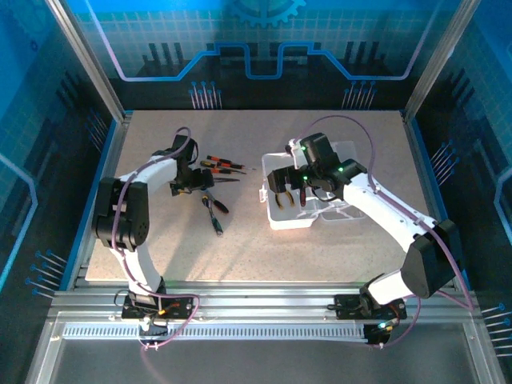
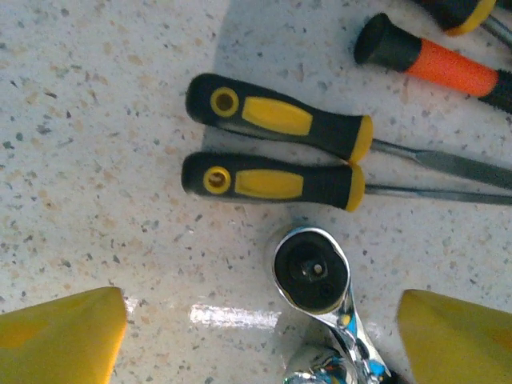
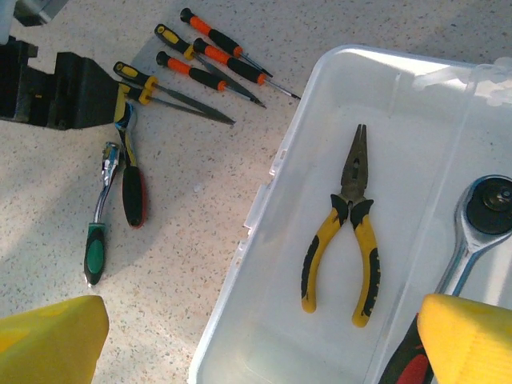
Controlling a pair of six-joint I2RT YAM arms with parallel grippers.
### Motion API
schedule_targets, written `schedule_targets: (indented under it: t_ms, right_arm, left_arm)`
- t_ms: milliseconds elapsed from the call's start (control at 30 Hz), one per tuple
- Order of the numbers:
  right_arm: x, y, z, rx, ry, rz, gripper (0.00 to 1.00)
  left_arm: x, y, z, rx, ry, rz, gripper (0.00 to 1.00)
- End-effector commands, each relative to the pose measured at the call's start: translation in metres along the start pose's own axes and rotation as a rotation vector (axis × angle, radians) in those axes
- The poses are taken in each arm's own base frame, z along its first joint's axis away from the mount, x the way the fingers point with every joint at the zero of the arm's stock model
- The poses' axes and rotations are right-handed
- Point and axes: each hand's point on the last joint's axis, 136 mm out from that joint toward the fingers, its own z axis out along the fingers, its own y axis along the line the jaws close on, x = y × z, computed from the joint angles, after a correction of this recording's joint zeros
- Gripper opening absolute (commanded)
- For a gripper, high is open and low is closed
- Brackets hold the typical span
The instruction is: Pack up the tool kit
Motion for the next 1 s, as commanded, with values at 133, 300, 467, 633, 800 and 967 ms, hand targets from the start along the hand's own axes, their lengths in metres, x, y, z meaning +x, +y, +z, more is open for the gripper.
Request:
schedule_targets:
  t_ms: [133,300,467,633,800,967]
  right_arm:
    - [0.002,0.008,0.001,-0.026,0.016,-0.035,1.00]
    - [0.004,0.008,0.003,-0.027,0.023,-0.038,1.00]
    - [0.004,0.008,0.006,-0.033,0.032,-0.040,1.00]
    - [0.004,0.009,0.008,-0.041,0.038,-0.041,1.00]
    - [0.004,0.010,0.010,-0.044,0.042,-0.043,1.00]
    - [0.004,0.011,0.010,-0.047,0.044,-0.047,1.00]
  left_arm:
    - [-0.026,0.005,0.011,-0.016,-0.025,-0.027,0.68]
    - [-0.029,0.008,0.021,-0.028,-0.006,-0.029,0.56]
    - [-0.031,0.009,0.027,-0.031,0.006,-0.036,0.52]
    - [-0.036,0.010,0.028,-0.037,0.006,-0.034,0.49]
    - [-0.040,0.013,0.030,-0.054,0.018,-0.020,0.41]
    - [-0.041,0.014,0.036,-0.064,0.036,-0.008,0.35]
